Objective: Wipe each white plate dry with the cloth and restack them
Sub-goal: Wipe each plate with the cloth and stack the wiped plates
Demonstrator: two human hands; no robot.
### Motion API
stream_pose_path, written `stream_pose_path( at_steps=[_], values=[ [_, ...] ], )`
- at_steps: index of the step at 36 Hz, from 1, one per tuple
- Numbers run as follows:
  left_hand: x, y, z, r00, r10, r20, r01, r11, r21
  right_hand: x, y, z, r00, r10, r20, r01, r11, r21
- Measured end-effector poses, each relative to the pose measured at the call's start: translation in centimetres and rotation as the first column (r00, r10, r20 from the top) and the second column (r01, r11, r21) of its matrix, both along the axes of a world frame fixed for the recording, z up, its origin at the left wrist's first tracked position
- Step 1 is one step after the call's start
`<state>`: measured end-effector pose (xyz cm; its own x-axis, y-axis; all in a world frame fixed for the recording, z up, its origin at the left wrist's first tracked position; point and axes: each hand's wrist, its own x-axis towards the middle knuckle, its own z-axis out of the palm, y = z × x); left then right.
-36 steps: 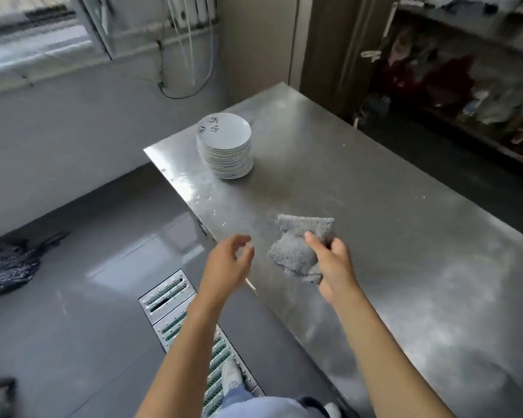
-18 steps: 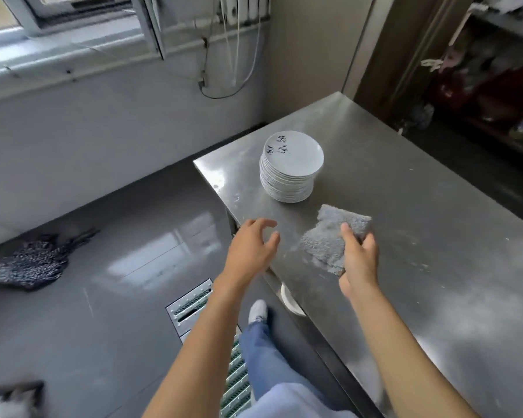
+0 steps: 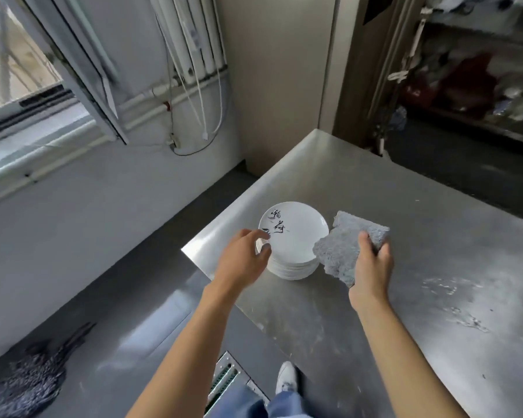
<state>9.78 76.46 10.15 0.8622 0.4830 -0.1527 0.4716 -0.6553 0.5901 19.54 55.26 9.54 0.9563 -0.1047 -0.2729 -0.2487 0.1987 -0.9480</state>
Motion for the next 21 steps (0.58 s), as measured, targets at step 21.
stream_pose_path(
  at_steps=[21],
  values=[
    [13.1, 9.1, -4.2, 0.856, -0.513, -0.065, 0.508, 0.858, -0.075, 0.7, 5.8, -3.2, 0.937, -0.35, -0.012, 0.327, 0.885, -0.331]
  ],
)
